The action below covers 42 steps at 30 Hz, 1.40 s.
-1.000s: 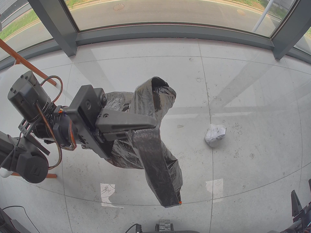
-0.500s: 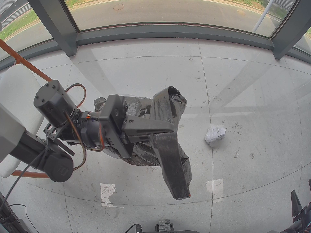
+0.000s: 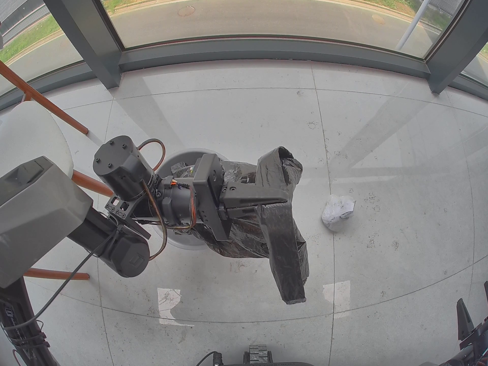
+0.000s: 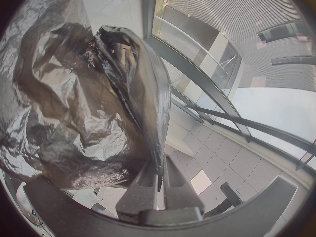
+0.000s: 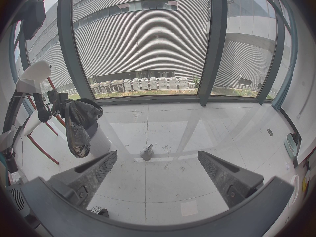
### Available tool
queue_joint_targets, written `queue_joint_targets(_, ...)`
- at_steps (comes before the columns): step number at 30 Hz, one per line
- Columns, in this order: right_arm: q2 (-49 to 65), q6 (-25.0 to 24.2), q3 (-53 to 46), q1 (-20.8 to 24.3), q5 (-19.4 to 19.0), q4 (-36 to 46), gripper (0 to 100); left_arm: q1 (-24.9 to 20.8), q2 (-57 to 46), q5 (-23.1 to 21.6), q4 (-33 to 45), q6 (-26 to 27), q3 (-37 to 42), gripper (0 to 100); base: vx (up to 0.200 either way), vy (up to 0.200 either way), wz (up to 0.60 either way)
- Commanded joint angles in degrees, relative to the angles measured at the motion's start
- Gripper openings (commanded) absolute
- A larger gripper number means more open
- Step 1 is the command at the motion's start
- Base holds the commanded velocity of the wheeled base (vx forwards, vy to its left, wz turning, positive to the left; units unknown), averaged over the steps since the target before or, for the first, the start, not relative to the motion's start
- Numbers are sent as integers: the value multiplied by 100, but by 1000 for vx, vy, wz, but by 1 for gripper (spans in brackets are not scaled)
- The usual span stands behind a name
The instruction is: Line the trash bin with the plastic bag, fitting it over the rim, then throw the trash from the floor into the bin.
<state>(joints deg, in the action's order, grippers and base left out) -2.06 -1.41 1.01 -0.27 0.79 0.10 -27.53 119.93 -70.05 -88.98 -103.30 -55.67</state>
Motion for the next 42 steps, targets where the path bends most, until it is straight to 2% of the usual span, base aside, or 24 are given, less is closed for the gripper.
queue_joint_targets(1, -14, 1, -101, 0, 0, -1, 100, 257, 338, 0, -102, -155, -295, 0, 0, 0, 0)
queue_joint_targets(13, -5, 1, -101, 0, 0, -1, 100, 1373, 356, 9, -102, -155, -409, 0, 0, 0, 0)
queue_joint_targets(22, -5, 1, -101, 0, 0, -1, 100, 2146, 197, 17, -102, -146, -910, 0, 0, 0, 0)
queue_joint_targets(29, -14, 1, -101, 0, 0, -1, 100, 2594, -453, -27, -102, -146, -365, 0, 0, 0, 0)
queue_joint_targets(31, -22, 1, -101, -8, 0, -1, 100, 2761, -893, -123, -102, -120, 92, 0, 0, 0, 0)
queue_joint_targets(33, -22, 1, -101, -8, 0, -1, 100, 2779, -954, -158, -102, -111, 153, 0, 0, 0, 0)
queue_joint_targets(34, -22, 1, -101, -8, 0, -1, 100, 2797, -1279, -308, -102, -85, 487, 0, 0, 0, 0)
queue_joint_targets(37, -22, 1, -101, -8, 0, -1, 100, 2788, -1446, -308, -102, -32, 646, 0, 0, 0, 0)
queue_joint_targets(40, -22, 1, -101, -8, 0, -1, 100, 2753, -1631, -185, -102, 952, 1278, 0, 0, 0, 0)
queue_joint_targets(42, -5, 1, -101, 0, 0, -1, 100, 2735, -1604, 211, -102, 1629, 1621, 0, 0, 0, 0)
